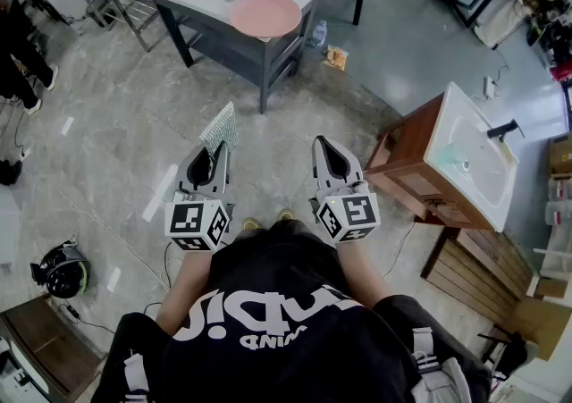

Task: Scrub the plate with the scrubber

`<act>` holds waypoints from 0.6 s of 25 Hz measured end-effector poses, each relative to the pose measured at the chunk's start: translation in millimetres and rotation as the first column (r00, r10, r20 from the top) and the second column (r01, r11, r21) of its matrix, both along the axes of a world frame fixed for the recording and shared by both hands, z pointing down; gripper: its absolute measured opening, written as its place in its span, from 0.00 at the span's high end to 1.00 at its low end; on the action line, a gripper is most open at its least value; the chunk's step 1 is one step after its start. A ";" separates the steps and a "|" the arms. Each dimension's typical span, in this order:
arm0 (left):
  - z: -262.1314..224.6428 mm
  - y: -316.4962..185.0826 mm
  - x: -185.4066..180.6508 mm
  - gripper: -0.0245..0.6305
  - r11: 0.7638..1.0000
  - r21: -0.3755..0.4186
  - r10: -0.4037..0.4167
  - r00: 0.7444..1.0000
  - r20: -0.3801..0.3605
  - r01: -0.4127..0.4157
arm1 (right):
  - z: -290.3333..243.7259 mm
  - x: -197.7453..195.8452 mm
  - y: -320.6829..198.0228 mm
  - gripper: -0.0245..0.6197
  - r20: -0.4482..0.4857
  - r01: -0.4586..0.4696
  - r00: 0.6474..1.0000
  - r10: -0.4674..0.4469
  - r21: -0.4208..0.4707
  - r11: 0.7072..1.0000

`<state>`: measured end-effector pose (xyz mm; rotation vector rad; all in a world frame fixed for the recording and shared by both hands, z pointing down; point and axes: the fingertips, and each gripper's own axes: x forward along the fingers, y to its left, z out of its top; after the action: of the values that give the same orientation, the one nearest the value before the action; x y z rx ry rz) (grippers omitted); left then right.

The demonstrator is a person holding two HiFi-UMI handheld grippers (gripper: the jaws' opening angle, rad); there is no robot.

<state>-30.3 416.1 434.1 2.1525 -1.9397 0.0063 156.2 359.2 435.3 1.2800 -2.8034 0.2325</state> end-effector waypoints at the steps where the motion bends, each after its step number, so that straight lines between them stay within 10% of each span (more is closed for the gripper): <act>1: 0.6 0.0 -1.5 0.82 1.000 0.000 0.002 1.000 -0.001 -0.002 | 0.1 -2.7 1.0 0.93 0.008 0.006 1.000 -0.006 -0.002 1.000; 15: 10.0 -14.4 -40.1 0.82 1.000 0.010 0.019 1.000 -0.013 -0.019 | 16.7 -42.2 2.5 0.93 -0.006 0.081 0.997 -0.081 0.001 0.997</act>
<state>-70.3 401.6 444.1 2.1720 -1.9165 -0.0139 114.0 361.7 451.9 1.1623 -2.8431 0.2219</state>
